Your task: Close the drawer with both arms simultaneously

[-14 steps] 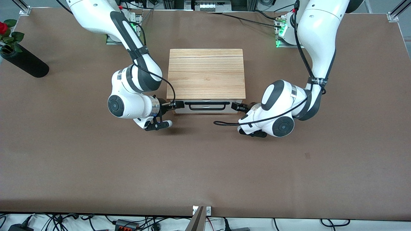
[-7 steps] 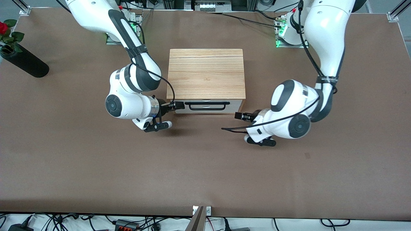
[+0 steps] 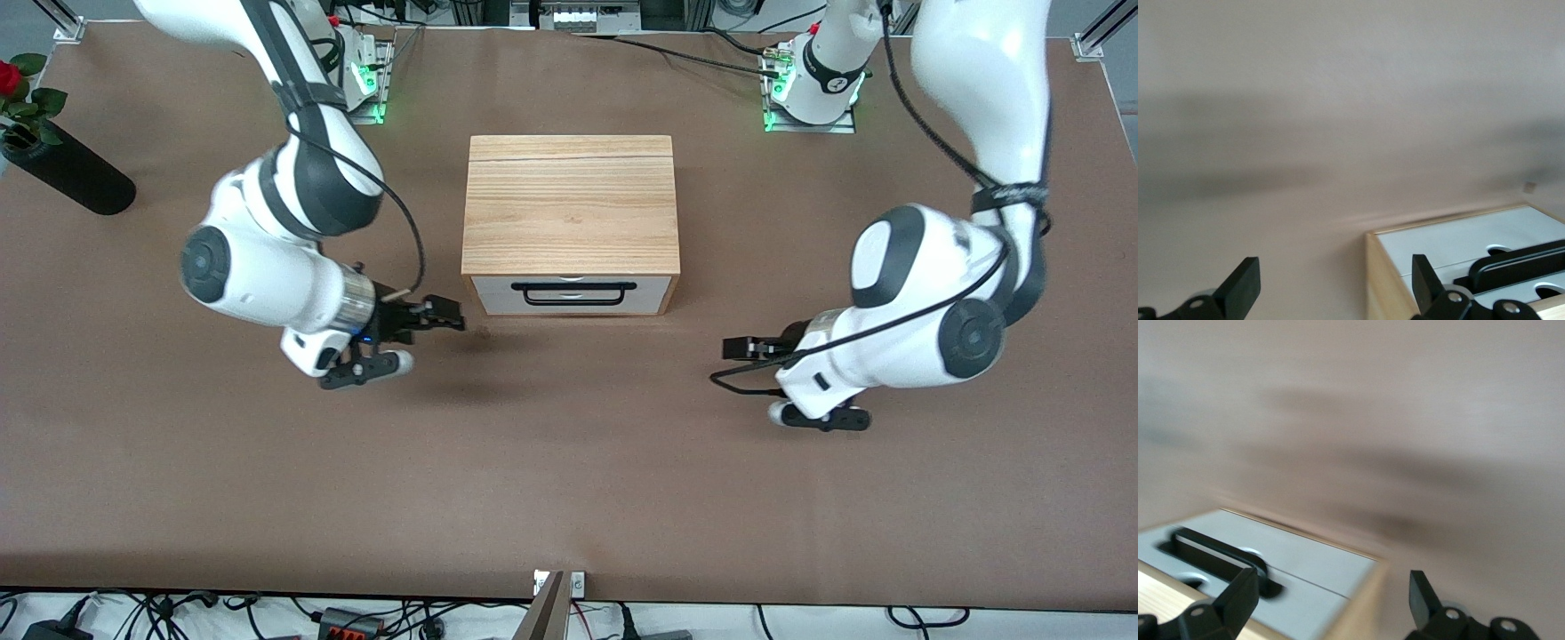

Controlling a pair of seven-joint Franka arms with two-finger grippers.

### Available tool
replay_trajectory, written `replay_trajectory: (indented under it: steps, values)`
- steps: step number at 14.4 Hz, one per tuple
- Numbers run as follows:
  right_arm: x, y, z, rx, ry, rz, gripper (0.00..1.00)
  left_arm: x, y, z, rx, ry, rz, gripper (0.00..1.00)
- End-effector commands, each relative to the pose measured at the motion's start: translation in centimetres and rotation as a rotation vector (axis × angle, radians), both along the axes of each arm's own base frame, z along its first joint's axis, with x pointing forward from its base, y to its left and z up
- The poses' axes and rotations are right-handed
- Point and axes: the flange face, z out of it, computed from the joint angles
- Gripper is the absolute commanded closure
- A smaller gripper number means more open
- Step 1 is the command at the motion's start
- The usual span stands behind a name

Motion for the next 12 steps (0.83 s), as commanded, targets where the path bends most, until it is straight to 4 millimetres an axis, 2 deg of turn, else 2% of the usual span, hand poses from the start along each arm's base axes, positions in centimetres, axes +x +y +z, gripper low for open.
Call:
replay_trajectory:
  steps: [1, 2, 3, 5, 7, 8, 9, 10, 12]
  values:
    - [-1.1, -3.6, 4.8, -0.177, -0.023, 0.068, 0.0, -0.2, 6.6, 5.3, 0.055, -0.052, 0.064, 0.0]
    - [-1.3, -5.3, 6.4, -0.246, -0.014, 0.079, 0.0, -0.4, 9.6, 6.7, 0.088, -0.058, 0.091, 0.0]
    - [-1.1, -7.5, 7.9, -0.29, -0.01, 0.067, 0.0, -0.6, 11.6, 8.4, 0.1, -0.08, 0.11, 0.0]
    - [-1.0, -12.5, 11.9, -0.361, 0.033, 0.008, 0.0, -2.2, 13.2, 11.7, 0.103, -0.074, 0.126, 0.0]
    - [-1.3, -16.6, 17.1, -0.388, 0.036, -0.068, 0.0, -3.5, 14.2, 14.0, 0.1, -0.068, 0.138, 0.0]
    - [-1.5, -18.1, 18.5, -0.397, 0.037, -0.096, 0.0, -4.0, 15.4, 15.2, 0.101, -0.078, 0.154, 0.0]
    - [-2.0, -20.0, 19.3, -0.398, 0.055, -0.125, 0.0, -4.4, 15.8, 15.9, 0.103, -0.077, 0.158, 0.0]
    - [-2.6, -20.9, 20.2, -0.391, 0.06, -0.135, 0.0, -4.8, 15.8, 16.3, 0.109, -0.072, 0.156, 0.0]
    - [-5.1, -22.5, 20.4, -0.355, 0.122, -0.153, 0.0, -5.4, 15.7, 17.5, 0.159, -0.094, 0.141, 0.0]
